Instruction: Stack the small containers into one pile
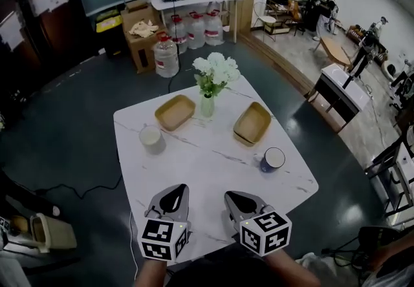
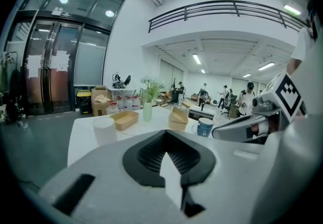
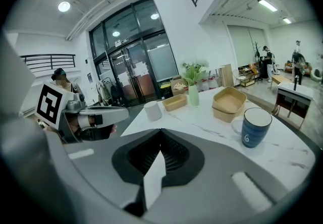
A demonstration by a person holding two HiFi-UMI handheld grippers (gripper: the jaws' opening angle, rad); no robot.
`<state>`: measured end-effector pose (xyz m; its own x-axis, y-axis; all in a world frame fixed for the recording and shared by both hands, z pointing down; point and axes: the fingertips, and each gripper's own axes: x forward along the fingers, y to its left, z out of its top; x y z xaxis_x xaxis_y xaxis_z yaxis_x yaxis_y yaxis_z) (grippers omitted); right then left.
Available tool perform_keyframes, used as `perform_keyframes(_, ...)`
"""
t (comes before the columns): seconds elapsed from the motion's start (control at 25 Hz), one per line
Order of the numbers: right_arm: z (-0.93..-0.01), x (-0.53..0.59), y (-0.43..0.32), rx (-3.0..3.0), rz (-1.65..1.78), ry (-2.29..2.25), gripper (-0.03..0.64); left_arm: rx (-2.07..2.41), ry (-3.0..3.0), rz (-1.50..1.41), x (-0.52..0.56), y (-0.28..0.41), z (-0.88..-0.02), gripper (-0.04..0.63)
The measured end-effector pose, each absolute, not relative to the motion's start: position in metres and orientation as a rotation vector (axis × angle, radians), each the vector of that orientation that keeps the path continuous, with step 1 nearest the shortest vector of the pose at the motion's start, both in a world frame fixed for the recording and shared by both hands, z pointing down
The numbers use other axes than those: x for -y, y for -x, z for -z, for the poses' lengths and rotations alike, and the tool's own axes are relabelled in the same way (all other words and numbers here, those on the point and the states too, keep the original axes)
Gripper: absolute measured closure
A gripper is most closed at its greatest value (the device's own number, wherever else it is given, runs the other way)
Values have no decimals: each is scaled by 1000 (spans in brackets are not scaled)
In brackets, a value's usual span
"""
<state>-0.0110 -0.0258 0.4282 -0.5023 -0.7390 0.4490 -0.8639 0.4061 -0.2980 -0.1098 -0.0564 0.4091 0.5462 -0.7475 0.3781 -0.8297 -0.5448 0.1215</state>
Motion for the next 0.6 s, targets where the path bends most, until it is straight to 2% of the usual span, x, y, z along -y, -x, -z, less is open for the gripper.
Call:
perform_keyframes(0.32,-430,17,51,2421,-747,-1410,617,1328,-2487,-468,39,152,-418,600)
perform_keyframes(0.6,-430,34,59,2423,-724,-1365,617,1355,-2473,-446,55,152,-423,600)
